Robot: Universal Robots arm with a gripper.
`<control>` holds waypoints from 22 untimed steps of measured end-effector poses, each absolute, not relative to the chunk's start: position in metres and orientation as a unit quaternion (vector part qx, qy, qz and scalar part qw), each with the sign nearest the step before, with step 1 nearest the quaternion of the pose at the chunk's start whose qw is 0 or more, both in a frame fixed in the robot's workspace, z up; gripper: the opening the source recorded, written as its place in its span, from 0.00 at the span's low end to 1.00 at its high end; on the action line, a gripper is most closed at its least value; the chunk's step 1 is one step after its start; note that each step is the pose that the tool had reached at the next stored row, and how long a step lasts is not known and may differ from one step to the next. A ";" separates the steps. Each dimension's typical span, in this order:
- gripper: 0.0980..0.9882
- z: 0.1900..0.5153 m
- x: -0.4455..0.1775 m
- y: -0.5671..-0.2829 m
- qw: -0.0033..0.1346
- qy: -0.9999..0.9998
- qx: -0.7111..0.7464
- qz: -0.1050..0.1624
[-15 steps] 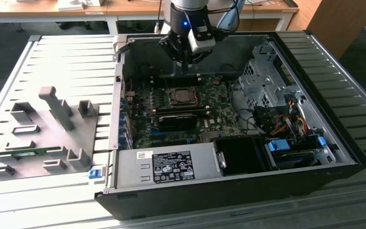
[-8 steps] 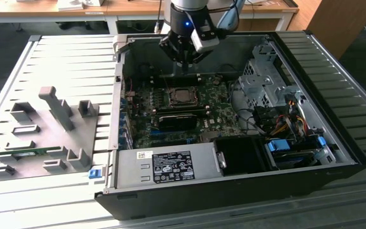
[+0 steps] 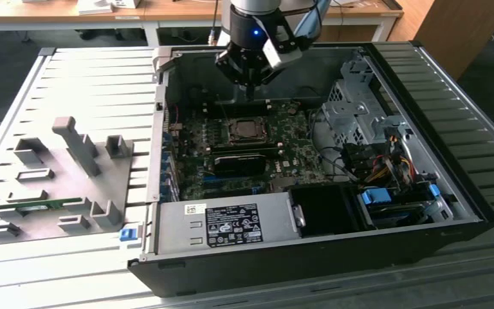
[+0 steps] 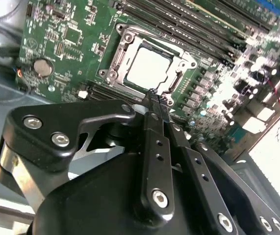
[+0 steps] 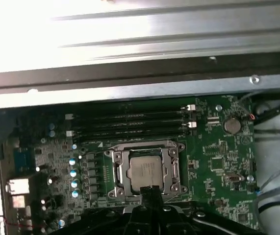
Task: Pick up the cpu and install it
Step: 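Install the first cpu locking lever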
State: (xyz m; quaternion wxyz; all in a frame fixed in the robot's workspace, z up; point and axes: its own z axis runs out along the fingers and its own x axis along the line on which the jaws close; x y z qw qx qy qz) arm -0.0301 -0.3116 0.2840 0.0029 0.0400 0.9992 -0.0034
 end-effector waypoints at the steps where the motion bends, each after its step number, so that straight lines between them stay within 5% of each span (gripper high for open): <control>1: 0.01 0.284 -0.030 -0.312 0.003 0.999 0.032 -0.003; 22: 0.01 0.273 -0.048 -0.311 0.004 1.000 -0.001 0.000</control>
